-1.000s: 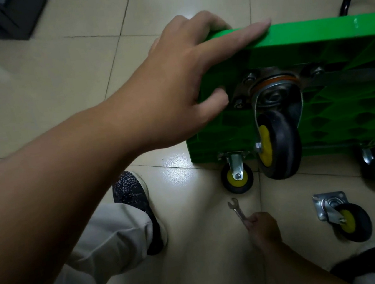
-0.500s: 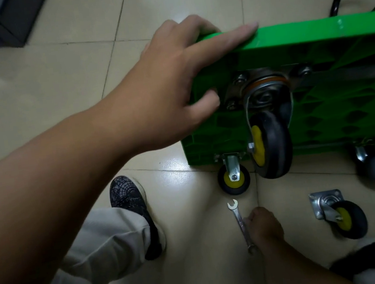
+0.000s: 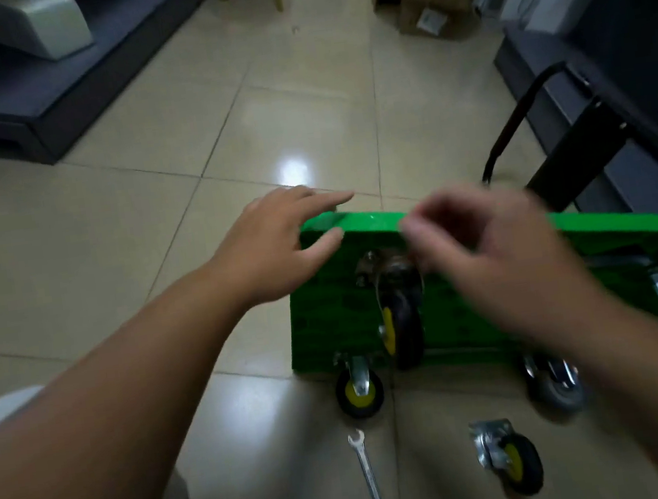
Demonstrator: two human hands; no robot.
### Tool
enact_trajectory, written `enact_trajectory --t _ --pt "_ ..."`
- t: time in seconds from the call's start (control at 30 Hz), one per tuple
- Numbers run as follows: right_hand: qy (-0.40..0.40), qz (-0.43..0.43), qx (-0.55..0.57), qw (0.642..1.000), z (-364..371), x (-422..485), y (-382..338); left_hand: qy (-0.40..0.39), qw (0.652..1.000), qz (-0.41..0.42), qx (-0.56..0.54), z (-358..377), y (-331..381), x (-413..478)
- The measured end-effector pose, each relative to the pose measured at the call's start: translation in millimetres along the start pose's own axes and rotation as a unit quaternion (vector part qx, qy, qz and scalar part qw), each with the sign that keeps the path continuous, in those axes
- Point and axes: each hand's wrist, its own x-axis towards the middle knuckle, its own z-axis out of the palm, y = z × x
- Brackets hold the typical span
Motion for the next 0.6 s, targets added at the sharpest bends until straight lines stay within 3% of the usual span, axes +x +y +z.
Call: enact_trajectory --t 0.07,0.17,0.33,0.5,0.6 --pt "0.071 -0.022 -0.079 0.994 -16 41 11 0.045 0.997 -0.032 -0.049 2 -18 8" --pt "0.017 0.041 -0.165 0.985 -11 98 43 0.103 0.988 -0.073 -0.087 14 -40 22" --pt "0.003 0.132 -0.141 0.981 9 122 47 0.072 0.948 -0.259 -0.171 29 -85 -5" --pt "-0.040 0.178 -0.156 0.971 -9 143 -50 0.058 0.938 -0.329 -0.097 -93 -59 -21" --pt "-0.062 0.155 -0.183 0.969 -54 153 -150 0.050 0.951 -0.295 -0.083 -209 -7 -10"
